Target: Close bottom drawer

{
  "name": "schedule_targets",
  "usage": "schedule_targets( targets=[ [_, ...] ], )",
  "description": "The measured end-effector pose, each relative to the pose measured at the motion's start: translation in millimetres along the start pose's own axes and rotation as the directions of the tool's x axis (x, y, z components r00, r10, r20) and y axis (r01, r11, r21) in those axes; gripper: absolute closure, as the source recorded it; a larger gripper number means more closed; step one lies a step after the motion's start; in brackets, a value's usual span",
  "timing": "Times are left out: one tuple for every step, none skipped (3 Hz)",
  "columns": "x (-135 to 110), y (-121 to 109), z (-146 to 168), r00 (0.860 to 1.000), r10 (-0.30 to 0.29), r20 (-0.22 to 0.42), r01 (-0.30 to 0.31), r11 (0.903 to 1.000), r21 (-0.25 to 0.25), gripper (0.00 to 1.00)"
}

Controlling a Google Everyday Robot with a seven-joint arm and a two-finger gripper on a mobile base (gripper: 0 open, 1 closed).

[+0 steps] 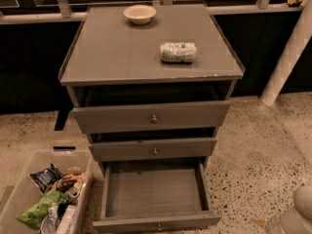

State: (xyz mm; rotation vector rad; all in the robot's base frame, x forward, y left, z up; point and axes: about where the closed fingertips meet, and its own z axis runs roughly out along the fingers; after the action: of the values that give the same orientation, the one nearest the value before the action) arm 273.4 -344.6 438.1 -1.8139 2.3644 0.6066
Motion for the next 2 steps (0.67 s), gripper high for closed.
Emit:
schedule_targets(
  targets=[
    [0.0,0.0,0.1,1.0,0.0,0.0,0.0,1.0,0.0,0.0],
    [16.6,3.1,26.2,0.999,-0.044,0.0,0.044,0.9984,0.036,0.0]
  ],
)
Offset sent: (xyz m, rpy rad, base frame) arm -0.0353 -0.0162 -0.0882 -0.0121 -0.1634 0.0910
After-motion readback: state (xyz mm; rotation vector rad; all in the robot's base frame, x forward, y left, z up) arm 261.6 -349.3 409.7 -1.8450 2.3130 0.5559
